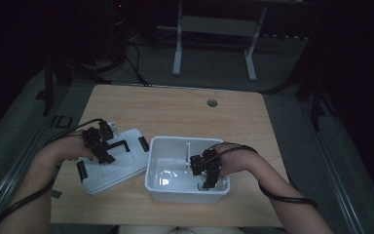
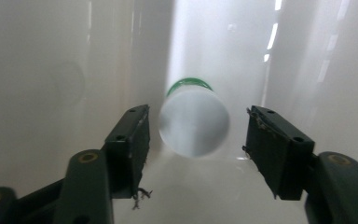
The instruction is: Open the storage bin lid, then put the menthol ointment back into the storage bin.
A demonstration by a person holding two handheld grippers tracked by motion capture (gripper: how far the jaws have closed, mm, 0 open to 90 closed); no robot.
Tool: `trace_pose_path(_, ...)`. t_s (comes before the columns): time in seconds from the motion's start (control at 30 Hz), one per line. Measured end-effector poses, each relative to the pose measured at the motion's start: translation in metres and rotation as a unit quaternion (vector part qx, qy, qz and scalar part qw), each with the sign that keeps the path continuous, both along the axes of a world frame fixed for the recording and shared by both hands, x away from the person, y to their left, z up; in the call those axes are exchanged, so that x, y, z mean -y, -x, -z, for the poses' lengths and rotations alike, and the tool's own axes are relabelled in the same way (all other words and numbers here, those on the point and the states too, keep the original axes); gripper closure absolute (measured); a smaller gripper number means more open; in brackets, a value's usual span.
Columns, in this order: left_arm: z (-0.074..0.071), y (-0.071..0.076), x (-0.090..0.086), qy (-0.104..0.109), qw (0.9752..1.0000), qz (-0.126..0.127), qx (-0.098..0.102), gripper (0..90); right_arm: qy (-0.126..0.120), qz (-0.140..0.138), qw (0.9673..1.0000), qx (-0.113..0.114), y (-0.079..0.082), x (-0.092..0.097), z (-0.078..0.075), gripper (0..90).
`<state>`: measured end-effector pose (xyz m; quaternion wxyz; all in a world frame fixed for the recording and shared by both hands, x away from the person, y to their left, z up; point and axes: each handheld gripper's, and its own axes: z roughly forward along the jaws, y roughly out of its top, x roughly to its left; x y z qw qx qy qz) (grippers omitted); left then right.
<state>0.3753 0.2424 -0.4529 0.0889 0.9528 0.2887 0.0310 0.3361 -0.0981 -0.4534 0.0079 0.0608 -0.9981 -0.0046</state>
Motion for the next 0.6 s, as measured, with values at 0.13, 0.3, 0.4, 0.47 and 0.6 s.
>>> trace_pose_path(0.13, 0.000, 0.000, 0.000, 0.001, 1.0000, -0.001, 0.001, 29.1, -0.021, -0.001, 0.9997, 0.013, -0.001, 0.005, -0.014, 29.4)
trace_pose_path(0.3, -0.001, -0.001, -0.003, 0.015, 0.9998, -0.009, -0.004, 29.2, -0.049, 0.004, 0.9987, 0.009, -0.003, 0.012, -0.031, 19.4)
trace_pose_path(0.4, -0.001, -0.001, -0.005, 0.017, 0.9998, -0.011, -0.001, 29.3, -0.059, 0.000, 0.9982, 0.015, 0.001, 0.017, -0.042, 17.3)
trace_pose_path(0.47, -0.002, -0.001, -0.006, 0.020, 0.9998, -0.009, 0.000, 29.4, -0.063, 0.000, 0.9979, 0.014, 0.003, 0.018, -0.046, 17.3)
trace_pose_path(0.6, -0.003, -0.001, -0.007, 0.020, 0.9997, -0.008, 0.007, 30.9, -0.084, -0.003, 0.9959, 0.034, 0.009, 0.035, -0.070, 17.3)
